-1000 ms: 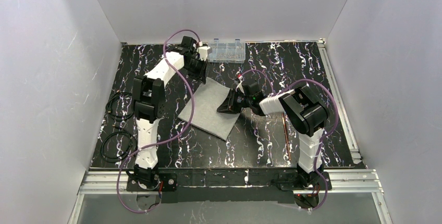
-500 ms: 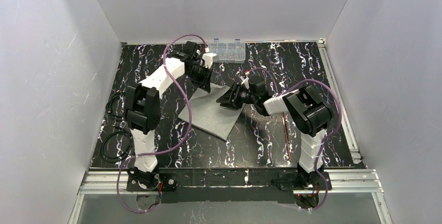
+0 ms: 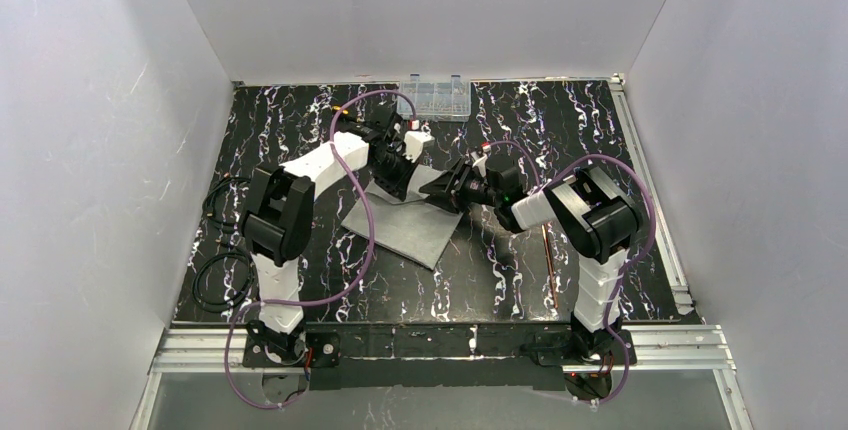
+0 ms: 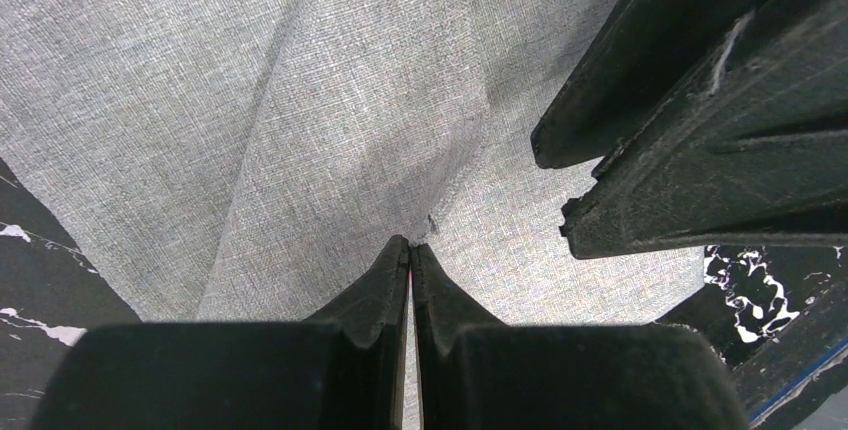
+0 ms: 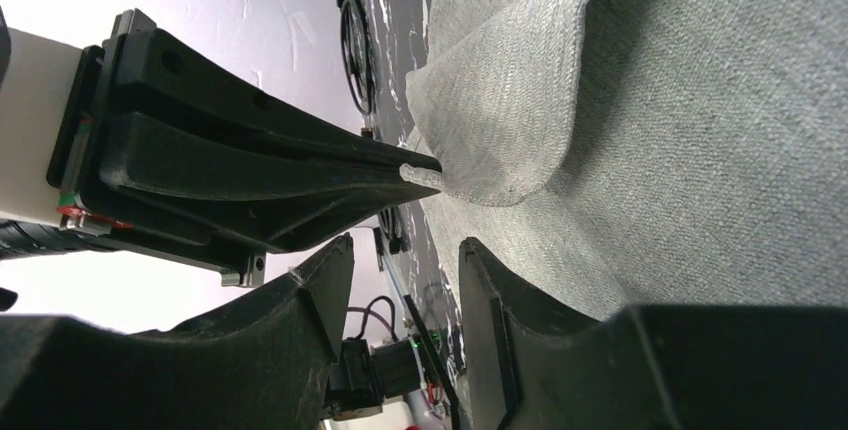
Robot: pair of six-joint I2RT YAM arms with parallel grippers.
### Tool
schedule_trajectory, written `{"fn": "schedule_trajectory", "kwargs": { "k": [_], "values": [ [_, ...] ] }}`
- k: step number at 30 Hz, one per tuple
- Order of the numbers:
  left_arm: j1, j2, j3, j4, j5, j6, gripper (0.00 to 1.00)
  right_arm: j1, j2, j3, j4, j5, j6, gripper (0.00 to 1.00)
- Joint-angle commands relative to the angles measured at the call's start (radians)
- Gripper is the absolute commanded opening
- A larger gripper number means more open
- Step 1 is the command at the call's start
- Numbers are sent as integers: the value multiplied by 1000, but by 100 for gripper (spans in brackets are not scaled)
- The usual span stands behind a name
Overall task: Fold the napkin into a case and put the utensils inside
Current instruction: Pass from the left arm to the right
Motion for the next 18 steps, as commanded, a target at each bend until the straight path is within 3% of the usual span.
{"fn": "schedule_trajectory", "kwargs": {
  "k": [1,12,18],
  "values": [
    [-8,-71,-8,28,-24,29,0,-6,-9,16,38,33,31,52],
    [-8,-85,-4,34,-16,19,0,-4,-32,11,-136,65,-6,55],
    [-16,-107,-20,25,-4,23,0,-2,16,45,-66,116,80,55]
  ]
}}
